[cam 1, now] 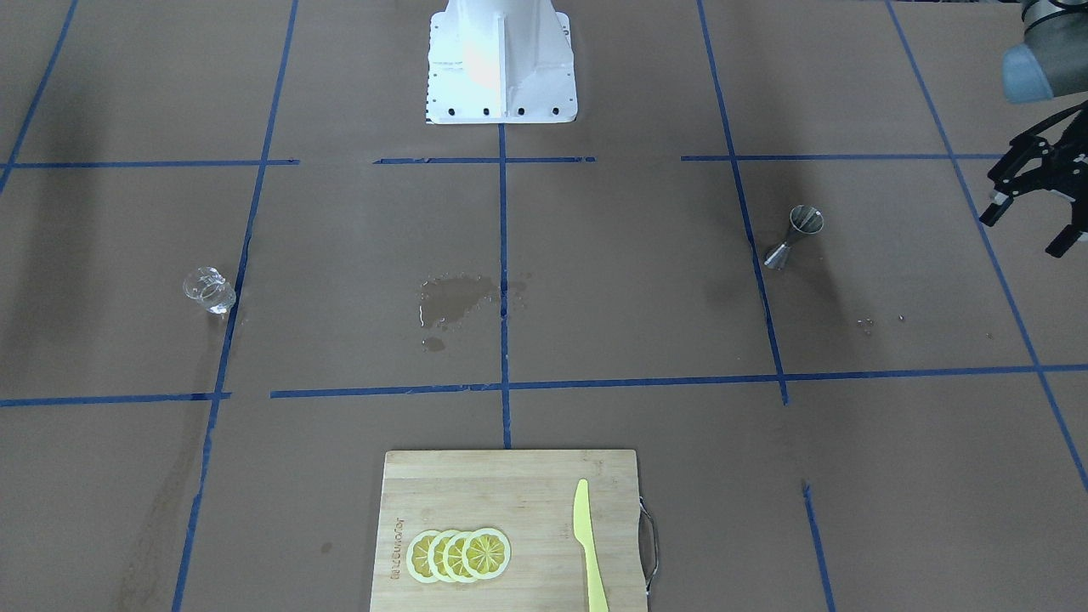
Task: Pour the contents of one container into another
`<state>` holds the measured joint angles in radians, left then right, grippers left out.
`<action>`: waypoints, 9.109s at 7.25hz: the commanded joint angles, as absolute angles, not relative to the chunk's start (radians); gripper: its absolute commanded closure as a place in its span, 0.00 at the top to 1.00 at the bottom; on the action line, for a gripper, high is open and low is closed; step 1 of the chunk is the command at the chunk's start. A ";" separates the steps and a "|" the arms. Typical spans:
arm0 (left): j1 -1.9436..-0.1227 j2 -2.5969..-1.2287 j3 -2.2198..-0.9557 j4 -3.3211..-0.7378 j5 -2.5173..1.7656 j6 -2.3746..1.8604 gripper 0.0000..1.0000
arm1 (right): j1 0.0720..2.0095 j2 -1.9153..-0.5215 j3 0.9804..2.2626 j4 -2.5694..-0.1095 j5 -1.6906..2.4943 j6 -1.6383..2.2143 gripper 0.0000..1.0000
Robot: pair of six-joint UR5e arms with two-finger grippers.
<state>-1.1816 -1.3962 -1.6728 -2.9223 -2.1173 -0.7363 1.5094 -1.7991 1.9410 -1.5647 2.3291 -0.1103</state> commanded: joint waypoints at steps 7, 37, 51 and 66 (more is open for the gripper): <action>-0.509 -1.287 -1.773 -3.094 -1.093 -0.905 1.00 | 1.509 -1.804 1.940 -1.537 2.329 -0.110 1.00; -0.146 -1.465 -1.574 -3.146 -0.604 -0.965 0.00 | 1.509 -1.799 1.936 -1.537 2.327 -0.110 1.00; -0.580 -2.033 -1.493 -3.042 -1.944 -0.153 0.00 | 1.505 -1.781 1.940 -1.536 2.330 -0.051 1.00; -0.555 -2.157 -1.405 -2.994 -1.902 -0.196 0.00 | 0.509 -1.845 2.126 -0.773 1.264 1.098 0.98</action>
<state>-0.5554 -2.1589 -1.4050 -2.9932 -1.9024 -0.1976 0.6434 -1.8231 2.1289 -0.8166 1.4876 1.0571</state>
